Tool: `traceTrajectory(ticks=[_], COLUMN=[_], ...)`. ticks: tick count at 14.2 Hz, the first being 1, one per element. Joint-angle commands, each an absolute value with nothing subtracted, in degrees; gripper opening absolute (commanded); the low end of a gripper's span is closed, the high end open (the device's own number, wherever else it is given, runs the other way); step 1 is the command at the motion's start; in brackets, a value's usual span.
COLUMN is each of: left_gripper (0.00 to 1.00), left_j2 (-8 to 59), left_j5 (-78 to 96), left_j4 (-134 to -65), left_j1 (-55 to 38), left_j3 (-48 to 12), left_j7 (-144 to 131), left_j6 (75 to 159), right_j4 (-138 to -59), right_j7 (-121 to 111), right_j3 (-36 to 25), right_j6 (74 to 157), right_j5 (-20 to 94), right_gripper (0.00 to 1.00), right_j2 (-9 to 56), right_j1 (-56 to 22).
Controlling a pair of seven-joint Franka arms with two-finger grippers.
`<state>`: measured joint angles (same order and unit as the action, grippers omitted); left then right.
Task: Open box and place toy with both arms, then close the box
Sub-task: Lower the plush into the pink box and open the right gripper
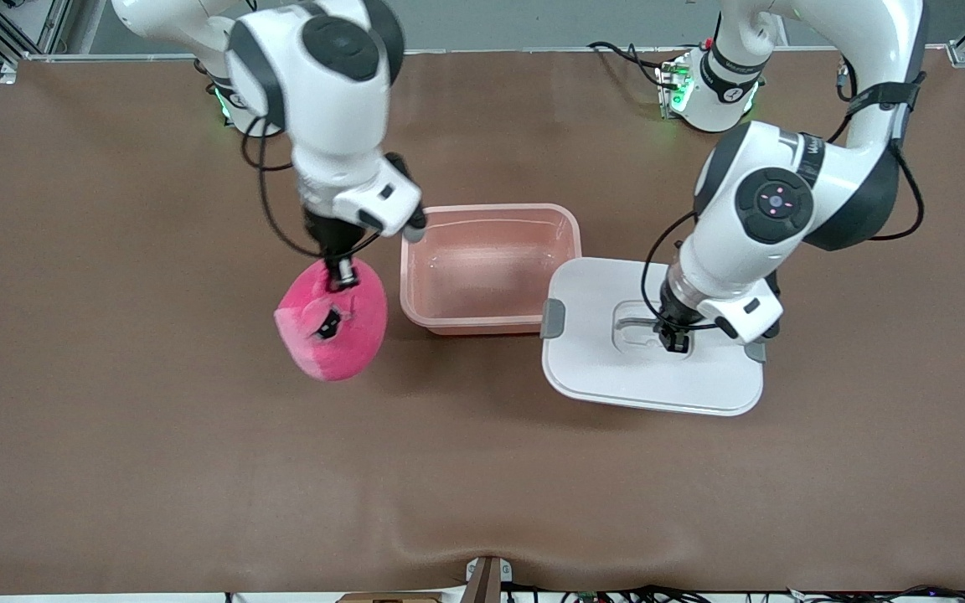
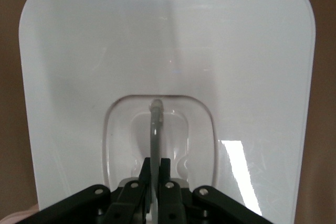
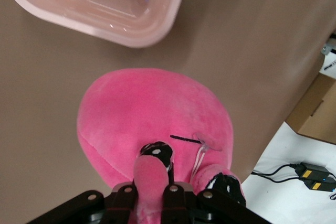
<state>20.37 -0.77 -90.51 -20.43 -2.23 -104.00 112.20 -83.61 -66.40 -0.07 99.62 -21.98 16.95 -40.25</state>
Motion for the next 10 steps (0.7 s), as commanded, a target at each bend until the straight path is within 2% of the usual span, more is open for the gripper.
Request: traceTrajectory(ticks=[1,3,5,10], left_gripper=[0.00,0.00,0.00,0.00], left_j2=[19.5,19.5,19.5,19.6], left_j5=[-0.9,-0.8,-0.7,-0.7], left_j4=[-91.2,-91.2,-91.2,-91.5], left_j1=[-17.4,-15.5,-14.2,-13.3], left_j3=[-3.1,-3.1,-3.1,-3.2], left_j7=[-99.6,-96.7,-94.2,-92.6], left_j6=[111.8,111.8,111.8,111.8], right_j4=[-83.0,-82.9,-81.9,-78.7], right_j7=[-61.4,-59.1,-55.9,-55.5], right_j3=[-0.8,-0.9,-0.8,-0.9], right_j6=[94.9,90.5,88.3,88.1], right_j5=[-28.8,-33.8,-34.2,-33.8], right_gripper=[0.00,0.00,0.00,0.00], right_j2=[17.8,19.4,21.0,24.7], right_j1=[-48.8,-53.9,-55.8,-56.8])
